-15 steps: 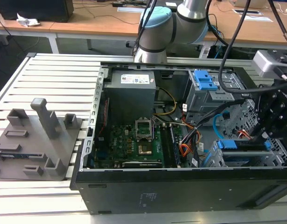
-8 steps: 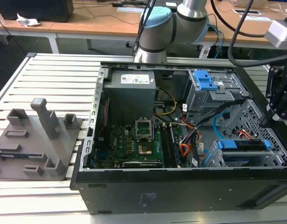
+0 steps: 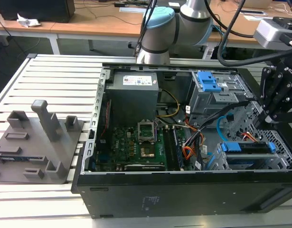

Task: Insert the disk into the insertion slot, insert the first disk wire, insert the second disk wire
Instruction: 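Insert the first disk wire, then insert the second disk wire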

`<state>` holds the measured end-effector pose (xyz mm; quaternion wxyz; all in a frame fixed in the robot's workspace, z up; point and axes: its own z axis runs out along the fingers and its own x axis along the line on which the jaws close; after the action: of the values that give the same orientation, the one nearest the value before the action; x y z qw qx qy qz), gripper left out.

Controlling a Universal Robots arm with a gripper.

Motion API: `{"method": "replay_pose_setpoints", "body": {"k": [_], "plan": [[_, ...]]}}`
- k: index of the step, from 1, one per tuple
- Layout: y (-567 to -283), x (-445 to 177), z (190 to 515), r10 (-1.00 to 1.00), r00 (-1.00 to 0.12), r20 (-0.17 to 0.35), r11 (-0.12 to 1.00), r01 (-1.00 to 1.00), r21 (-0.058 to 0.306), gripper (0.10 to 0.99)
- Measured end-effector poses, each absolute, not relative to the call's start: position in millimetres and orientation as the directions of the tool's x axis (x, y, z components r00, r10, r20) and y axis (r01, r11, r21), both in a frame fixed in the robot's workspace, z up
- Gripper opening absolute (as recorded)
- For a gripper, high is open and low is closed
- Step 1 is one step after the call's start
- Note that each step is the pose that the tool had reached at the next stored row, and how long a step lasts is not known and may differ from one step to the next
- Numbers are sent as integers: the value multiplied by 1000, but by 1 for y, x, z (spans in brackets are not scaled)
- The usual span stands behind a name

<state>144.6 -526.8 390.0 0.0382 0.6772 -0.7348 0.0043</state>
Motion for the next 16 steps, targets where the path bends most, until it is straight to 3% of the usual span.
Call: {"method": "replay_pose_setpoints", "body": {"k": [16], "plan": [[-527,143,390,-995,-80,62,83,-996,45,106]]}}
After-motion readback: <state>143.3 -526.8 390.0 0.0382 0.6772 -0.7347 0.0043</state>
